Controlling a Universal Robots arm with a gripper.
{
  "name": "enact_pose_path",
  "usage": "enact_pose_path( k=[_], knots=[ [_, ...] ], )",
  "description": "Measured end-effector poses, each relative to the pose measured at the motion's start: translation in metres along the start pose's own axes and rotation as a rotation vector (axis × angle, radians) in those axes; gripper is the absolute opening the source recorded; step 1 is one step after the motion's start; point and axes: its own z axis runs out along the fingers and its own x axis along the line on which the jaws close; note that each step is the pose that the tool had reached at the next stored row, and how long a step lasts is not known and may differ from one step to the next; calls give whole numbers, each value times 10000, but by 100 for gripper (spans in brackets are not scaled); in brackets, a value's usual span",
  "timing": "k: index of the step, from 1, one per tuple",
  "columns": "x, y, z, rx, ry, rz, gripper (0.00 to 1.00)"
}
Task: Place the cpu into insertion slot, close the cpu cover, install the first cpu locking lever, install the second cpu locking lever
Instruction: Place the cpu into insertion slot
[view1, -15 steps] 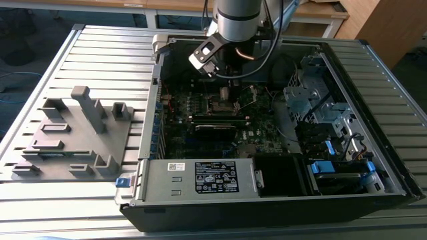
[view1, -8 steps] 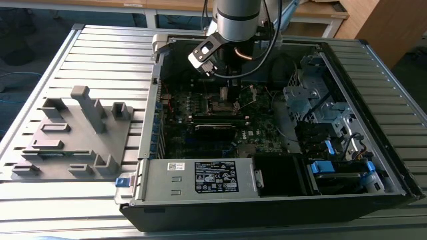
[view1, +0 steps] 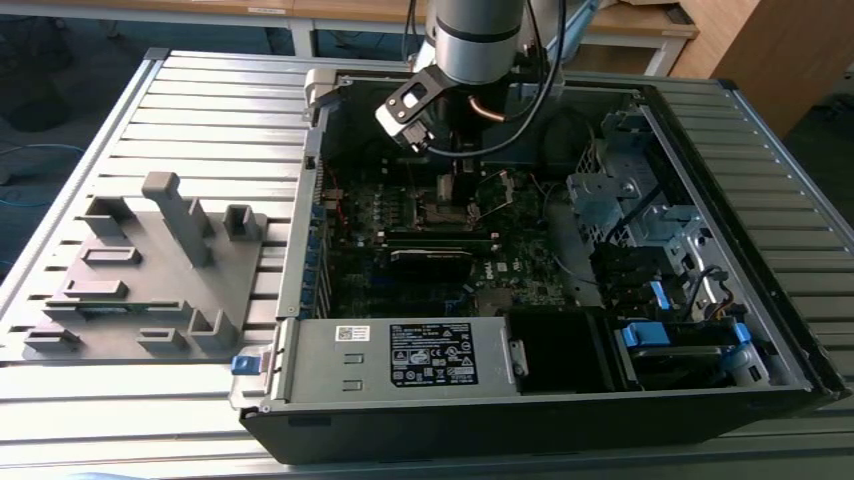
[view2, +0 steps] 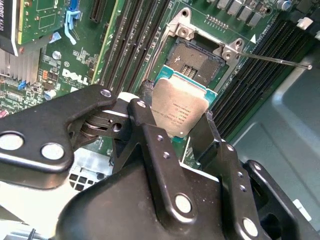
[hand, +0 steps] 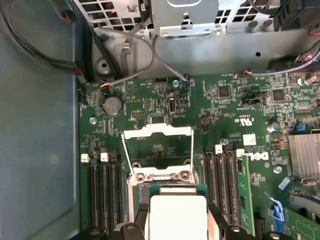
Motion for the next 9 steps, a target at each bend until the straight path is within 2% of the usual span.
enact_pose_path(
  k=[3, 7, 9],
  knots=[
    [0, 0, 5, 3, 15, -109, 54],
    [0, -1, 18, 21, 53, -782, 54],
    [0, -1, 23, 24, 58, -877, 54]
  ],
)
